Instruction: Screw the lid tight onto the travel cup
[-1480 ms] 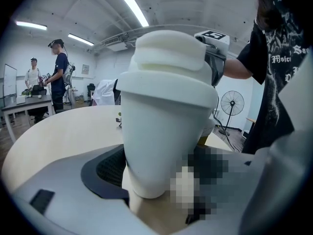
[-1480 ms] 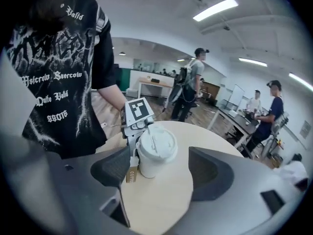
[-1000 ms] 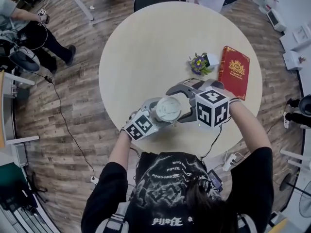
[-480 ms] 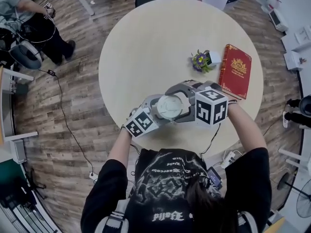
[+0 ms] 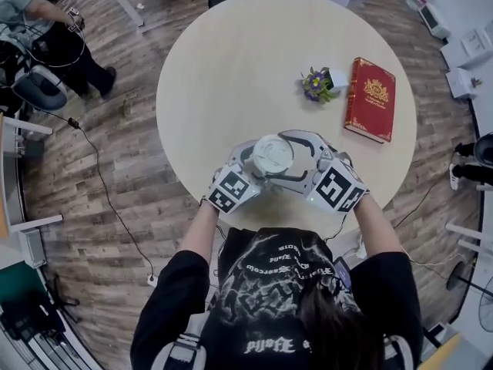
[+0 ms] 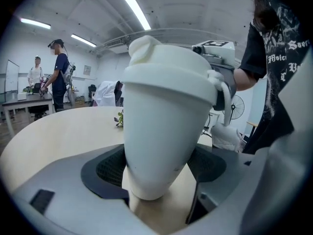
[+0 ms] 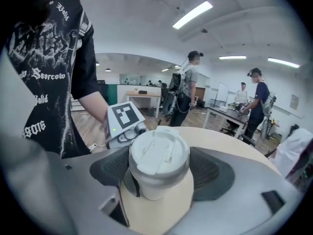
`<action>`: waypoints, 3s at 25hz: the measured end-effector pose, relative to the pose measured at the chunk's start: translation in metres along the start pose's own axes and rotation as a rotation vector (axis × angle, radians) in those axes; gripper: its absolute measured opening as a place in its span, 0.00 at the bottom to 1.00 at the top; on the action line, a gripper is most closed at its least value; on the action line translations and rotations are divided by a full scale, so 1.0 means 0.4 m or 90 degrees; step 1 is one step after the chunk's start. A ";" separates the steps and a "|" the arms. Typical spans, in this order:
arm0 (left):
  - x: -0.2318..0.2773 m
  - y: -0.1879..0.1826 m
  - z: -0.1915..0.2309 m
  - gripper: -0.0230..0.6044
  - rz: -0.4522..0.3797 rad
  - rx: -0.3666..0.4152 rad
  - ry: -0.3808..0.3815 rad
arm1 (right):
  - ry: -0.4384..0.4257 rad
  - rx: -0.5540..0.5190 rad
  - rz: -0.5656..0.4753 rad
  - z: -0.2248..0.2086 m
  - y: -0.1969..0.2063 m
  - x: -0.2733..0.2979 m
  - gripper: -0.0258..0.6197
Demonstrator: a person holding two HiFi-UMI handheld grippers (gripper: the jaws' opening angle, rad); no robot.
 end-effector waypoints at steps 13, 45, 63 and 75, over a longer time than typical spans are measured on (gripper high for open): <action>-0.006 0.007 -0.021 0.68 -0.017 -0.035 -0.080 | 0.311 0.177 -0.101 0.085 0.013 0.007 0.65; -0.001 -0.011 0.016 0.68 0.066 0.064 0.160 | -0.403 -0.098 -0.024 -0.100 0.000 0.039 0.77; 0.002 -0.001 0.018 0.69 0.034 0.050 0.156 | -0.347 -0.041 -0.053 -0.063 0.005 0.041 0.71; -0.017 0.015 -0.014 0.69 -0.001 0.010 0.044 | -0.075 0.093 -0.108 0.007 0.022 0.014 0.71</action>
Point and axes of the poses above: the fingertips, and each gripper's own axes: x forward along the fingers, z to its left, y out of its underside, the point moved 7 cm from there along -x, backward along the fingers, and after that the axes turned 2 degrees about -z, right-handed, at the moved point
